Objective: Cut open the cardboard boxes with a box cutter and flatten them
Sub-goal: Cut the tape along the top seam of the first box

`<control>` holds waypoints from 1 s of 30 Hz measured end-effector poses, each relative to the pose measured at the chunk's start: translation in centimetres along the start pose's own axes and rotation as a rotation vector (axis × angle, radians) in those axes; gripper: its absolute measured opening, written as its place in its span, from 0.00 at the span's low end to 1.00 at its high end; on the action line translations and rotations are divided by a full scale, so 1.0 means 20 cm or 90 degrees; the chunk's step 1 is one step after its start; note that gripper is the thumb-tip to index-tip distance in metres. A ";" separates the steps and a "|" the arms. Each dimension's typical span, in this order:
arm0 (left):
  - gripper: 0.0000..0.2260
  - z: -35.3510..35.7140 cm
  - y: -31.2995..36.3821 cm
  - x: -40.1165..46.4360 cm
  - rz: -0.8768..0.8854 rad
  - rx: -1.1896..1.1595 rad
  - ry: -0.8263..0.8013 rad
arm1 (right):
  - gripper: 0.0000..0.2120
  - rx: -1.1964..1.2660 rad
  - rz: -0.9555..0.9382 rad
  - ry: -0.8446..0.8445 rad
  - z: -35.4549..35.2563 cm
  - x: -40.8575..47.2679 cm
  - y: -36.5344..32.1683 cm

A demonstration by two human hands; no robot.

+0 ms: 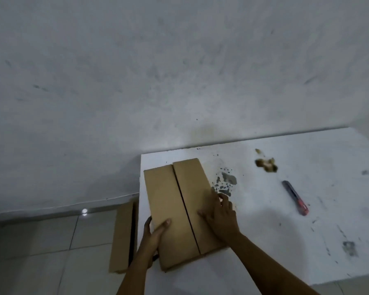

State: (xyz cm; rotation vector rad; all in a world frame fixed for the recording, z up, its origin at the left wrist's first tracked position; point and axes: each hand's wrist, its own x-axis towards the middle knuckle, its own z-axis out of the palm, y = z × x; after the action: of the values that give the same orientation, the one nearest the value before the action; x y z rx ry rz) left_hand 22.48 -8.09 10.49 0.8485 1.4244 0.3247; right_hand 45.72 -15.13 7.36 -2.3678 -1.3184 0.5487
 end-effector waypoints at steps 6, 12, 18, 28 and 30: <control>0.47 0.09 0.09 -0.10 0.072 0.037 0.056 | 0.34 -0.095 -0.109 -0.019 -0.06 0.05 0.06; 0.48 0.10 0.27 -0.10 0.150 0.255 0.109 | 0.23 0.164 -0.065 -0.126 -0.15 0.12 0.01; 0.37 0.19 0.50 -0.23 0.164 0.553 0.146 | 0.37 0.385 0.016 -0.310 -0.28 0.05 -0.20; 0.38 0.31 0.56 -0.17 0.334 0.624 -0.012 | 0.53 0.641 0.252 -0.312 -0.33 -0.01 -0.15; 0.43 0.34 0.53 -0.17 0.353 0.496 -0.051 | 0.52 0.680 0.271 -0.316 -0.37 -0.04 -0.11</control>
State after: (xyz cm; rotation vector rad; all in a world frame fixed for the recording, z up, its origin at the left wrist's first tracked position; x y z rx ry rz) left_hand 31.24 -5.41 19.69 1.8817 1.2131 0.1338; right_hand 47.51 -15.72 14.85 -1.5909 -0.3951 1.5626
